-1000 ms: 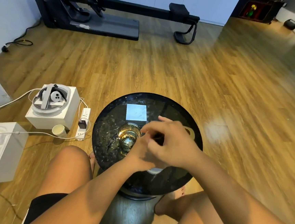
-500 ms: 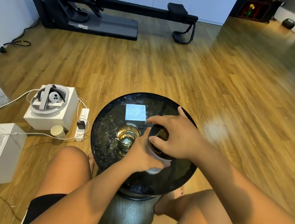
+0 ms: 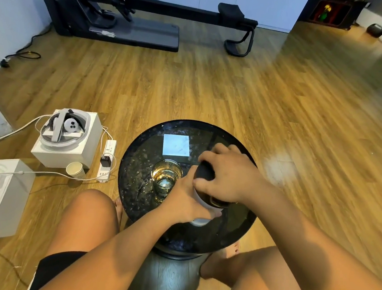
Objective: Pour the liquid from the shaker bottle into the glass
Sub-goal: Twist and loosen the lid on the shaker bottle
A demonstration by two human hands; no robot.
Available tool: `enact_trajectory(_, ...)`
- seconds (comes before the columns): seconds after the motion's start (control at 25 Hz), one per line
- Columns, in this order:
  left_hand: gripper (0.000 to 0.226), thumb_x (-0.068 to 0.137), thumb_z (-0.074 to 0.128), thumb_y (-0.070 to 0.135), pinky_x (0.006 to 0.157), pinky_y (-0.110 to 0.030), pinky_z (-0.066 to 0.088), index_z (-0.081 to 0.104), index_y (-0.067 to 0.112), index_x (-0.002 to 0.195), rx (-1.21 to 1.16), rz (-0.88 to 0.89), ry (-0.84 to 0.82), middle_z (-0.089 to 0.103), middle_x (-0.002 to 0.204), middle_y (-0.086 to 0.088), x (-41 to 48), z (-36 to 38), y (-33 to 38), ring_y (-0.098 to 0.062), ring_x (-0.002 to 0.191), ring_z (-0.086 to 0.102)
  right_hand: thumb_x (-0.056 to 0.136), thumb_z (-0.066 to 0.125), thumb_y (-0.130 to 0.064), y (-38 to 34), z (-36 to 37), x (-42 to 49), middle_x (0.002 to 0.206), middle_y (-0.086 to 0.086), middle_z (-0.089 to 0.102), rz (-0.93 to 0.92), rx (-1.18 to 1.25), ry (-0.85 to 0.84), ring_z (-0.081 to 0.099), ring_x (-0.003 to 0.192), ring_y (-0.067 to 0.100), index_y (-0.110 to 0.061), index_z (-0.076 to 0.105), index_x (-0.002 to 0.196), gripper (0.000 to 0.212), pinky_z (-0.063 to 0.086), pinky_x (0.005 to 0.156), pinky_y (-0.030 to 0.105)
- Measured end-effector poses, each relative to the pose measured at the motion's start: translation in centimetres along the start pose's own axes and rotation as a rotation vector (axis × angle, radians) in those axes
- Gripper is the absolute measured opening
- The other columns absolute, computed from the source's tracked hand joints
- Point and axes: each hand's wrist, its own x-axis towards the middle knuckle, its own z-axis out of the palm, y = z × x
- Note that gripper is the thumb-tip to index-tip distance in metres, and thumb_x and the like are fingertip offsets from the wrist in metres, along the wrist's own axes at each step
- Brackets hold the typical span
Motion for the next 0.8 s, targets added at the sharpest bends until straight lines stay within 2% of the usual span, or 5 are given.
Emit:
enact_trajectory(0.16, 0.089, 0.049, 0.091, 0.050, 0.083, -0.012, 0.048, 0.046, 0.030, 0.124, -0.011, 0.038, 0.016, 0.063, 0.109, 0.029, -0.1, -0.1, 0.0, 0.008, 0.105, 0.061, 0.074, 0.059, -0.055, 0.6, -0.5, 0.0, 0.116, -0.008, 0.057, -0.196, 0.159, -0.004, 0.042, 0.113, 0.015, -0.034, 0.062, 0.117, 0.048, 0.044, 0.093, 0.041)
enact_trajectory(0.28, 0.099, 0.047, 0.094, 0.049, 0.094, -0.035, 0.055, 0.044, 0.028, 0.130, -0.070, -0.006, 0.003, 0.062, 0.118, 0.015, 0.3, 0.3, 0.0, -0.008, 0.112, 0.062, 0.075, 0.030, -0.083, 0.1, 0.5, 0.0, 0.142, 0.005, 0.045, 0.104, -0.109, 0.032, 0.041, 0.128, 0.032, -0.035, 0.030, 0.145, 0.085, 0.045, 0.087, 0.045)
enact_trajectory(0.4, 0.097, 0.044, 0.090, 0.056, 0.088, -0.025, 0.055, 0.042, 0.033, 0.126, -0.012, -0.015, 0.006, 0.060, 0.113, 0.020, 0.3, 0.4, 0.1, 0.001, 0.106, 0.061, 0.073, 0.043, -0.076, -0.7, 0.6, 0.1, 0.124, 0.011, 0.053, 0.204, -0.158, 0.015, 0.053, 0.108, 0.037, -0.029, 0.024, 0.141, 0.085, 0.040, 0.070, 0.040)
enact_trajectory(0.56, 0.085, 0.049, 0.092, 0.053, 0.073, -0.006, 0.046, 0.040, 0.044, 0.116, 0.031, 0.010, -0.002, 0.062, 0.102, 0.023, -0.1, -0.1, -0.1, 0.010, 0.096, 0.061, 0.062, 0.067, -0.058, -0.2, -1.1, 0.0, 0.133, -0.004, 0.048, -0.160, 0.014, -0.181, 0.036, 0.131, 0.024, -0.046, 0.014, 0.143, 0.097, 0.025, 0.109, 0.059)
enact_trajectory(0.8, 0.090, 0.050, 0.092, 0.052, 0.083, -0.023, 0.055, 0.051, 0.028, 0.126, 0.010, 0.005, -0.021, 0.069, 0.107, 0.015, 0.2, 0.1, -0.2, -0.003, 0.101, 0.066, 0.077, 0.021, -0.081, 0.0, -0.9, 0.3, 0.128, 0.005, 0.054, 0.178, -0.075, -0.111, 0.052, 0.114, 0.032, -0.036, 0.044, 0.135, 0.076, 0.043, 0.081, 0.043)
